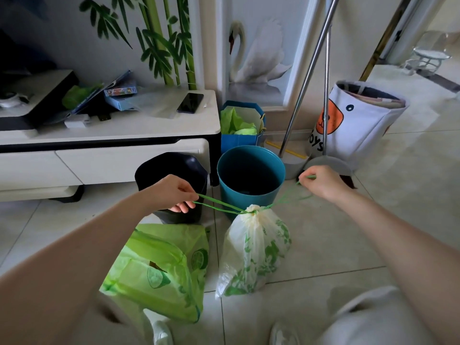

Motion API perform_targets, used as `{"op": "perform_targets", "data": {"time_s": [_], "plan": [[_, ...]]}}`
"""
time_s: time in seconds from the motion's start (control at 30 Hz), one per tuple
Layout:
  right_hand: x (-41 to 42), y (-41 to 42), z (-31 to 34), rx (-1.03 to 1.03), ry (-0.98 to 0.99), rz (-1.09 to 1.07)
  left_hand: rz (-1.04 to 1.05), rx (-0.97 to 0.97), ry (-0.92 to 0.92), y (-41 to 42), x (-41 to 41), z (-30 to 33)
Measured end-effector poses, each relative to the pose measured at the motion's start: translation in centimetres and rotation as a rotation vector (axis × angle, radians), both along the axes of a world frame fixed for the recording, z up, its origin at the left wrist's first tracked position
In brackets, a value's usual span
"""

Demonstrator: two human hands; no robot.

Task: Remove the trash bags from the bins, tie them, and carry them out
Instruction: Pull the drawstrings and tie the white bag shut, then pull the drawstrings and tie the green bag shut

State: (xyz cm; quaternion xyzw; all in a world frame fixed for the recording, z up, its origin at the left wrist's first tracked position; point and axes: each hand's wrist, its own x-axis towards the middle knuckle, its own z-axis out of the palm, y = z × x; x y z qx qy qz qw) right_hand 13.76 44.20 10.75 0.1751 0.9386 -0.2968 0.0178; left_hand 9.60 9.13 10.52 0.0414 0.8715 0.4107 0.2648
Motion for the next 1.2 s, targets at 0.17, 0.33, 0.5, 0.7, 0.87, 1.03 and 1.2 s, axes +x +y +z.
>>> {"op": "perform_targets", "data": {"time_s": [0.17, 0.33, 0.5, 0.7, 0.87, 1.03, 1.2], "plan": [[-0.6, -1.4, -0.3, 0.194, -0.003, 0.108, -0.016, 0.021, -0.005, -1.7, 0.6, -0.4], [-2.1, -4.2, 0.0, 0.261, 0.137, 0.162, 0.024, 0.049, -0.034, -4.2, 1.2, -0.6], [-3.4, -8.6, 0.1, 0.329, 0.256, 0.278, 0.046, -0.068, -0.024, -8.9, 2.1, -1.3], [-3.8, -15.6, -2.0, 0.314, 0.181, 0.566, 0.187, -0.327, 0.005, -15.5, 3.1, -3.0], [-4.0, -21.5, -4.3, 0.243, -0.007, 0.746, 0.314, -0.489, -0.008, -19.1, 5.0, -4.5], [-3.0, -26.0, -8.3, 0.261, -0.335, 0.894, 0.333, -0.54, 0.147, -20.4, 5.7, -5.4], [-0.2, -28.0, -11.5, 0.3, -0.609, 0.933, 0.237, -0.411, 0.186, -19.0, 4.9, -5.8]]}}
